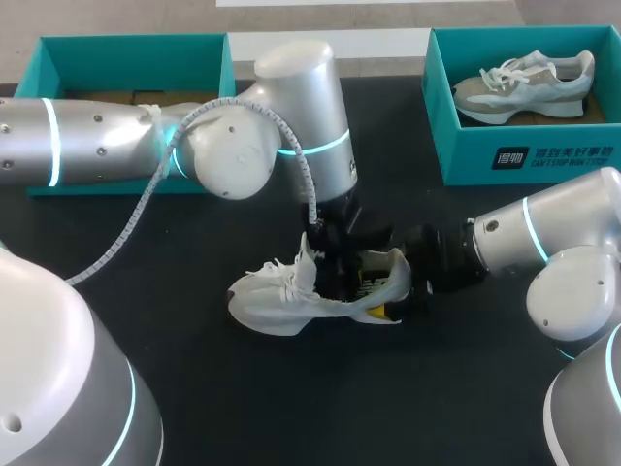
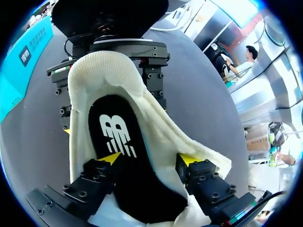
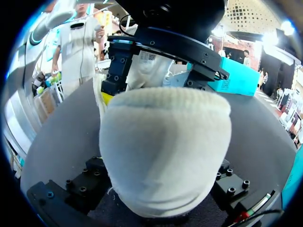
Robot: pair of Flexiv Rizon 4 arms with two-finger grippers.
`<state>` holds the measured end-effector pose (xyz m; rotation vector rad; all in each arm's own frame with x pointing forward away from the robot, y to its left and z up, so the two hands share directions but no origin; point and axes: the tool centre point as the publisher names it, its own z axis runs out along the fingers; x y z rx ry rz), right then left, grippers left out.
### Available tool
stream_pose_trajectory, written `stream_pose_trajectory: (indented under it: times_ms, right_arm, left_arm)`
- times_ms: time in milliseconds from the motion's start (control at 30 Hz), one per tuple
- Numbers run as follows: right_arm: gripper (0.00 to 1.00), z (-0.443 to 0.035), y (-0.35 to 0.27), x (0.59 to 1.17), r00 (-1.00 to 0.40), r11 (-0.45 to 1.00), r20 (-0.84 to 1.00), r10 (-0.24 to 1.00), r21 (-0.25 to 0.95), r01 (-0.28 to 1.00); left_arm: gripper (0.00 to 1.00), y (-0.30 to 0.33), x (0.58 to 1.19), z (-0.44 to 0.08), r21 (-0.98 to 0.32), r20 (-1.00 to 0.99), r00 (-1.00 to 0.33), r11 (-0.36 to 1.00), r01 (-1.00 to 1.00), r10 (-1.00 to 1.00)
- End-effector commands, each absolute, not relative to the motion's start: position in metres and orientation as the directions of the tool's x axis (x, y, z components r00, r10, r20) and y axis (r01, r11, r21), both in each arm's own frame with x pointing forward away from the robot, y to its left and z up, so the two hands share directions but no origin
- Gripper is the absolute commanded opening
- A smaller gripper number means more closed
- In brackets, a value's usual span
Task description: Take the shoe out of the shoebox, open the shoe tongue, remove and reinsert the insole, then place the shoe into the shoebox
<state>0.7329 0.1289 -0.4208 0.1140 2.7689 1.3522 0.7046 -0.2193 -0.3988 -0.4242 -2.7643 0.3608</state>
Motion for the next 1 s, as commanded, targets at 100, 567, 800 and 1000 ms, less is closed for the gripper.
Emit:
stream_pose_trajectory:
  times_ms: [100,567,800,1000]
  right_arm:
    - [0.00,-0.423,0.130,0.733,-0.995,0.615,-0.022,0.095,0.787,0.042]
    - [0.00,-0.423,0.130,0.733,-0.995,0.615,-0.022,0.095,0.787,0.042]
    - [0.00,-0.423,0.130,0.733,-0.995,0.615,-0.022,0.095,0.787,0.042]
    - [0.00,-0.423,0.130,0.733,-0.995,0.615,-0.022,0.095,0.787,0.042]
  left_arm:
    - [0.89,-0.223,0.705,-0.415,-0.267,0.235,-0.919,0.930,0.253,0.317]
    - [0.82,-0.222,0.724,-0.441,-0.238,0.161,-0.946,0.941,0.240,0.282]
    - [0.50,-0.221,0.727,-0.448,-0.227,0.141,-0.954,0.947,0.229,0.265]
    - [0.32,-0.219,0.728,-0.456,-0.206,0.134,-0.958,0.953,0.224,0.254]
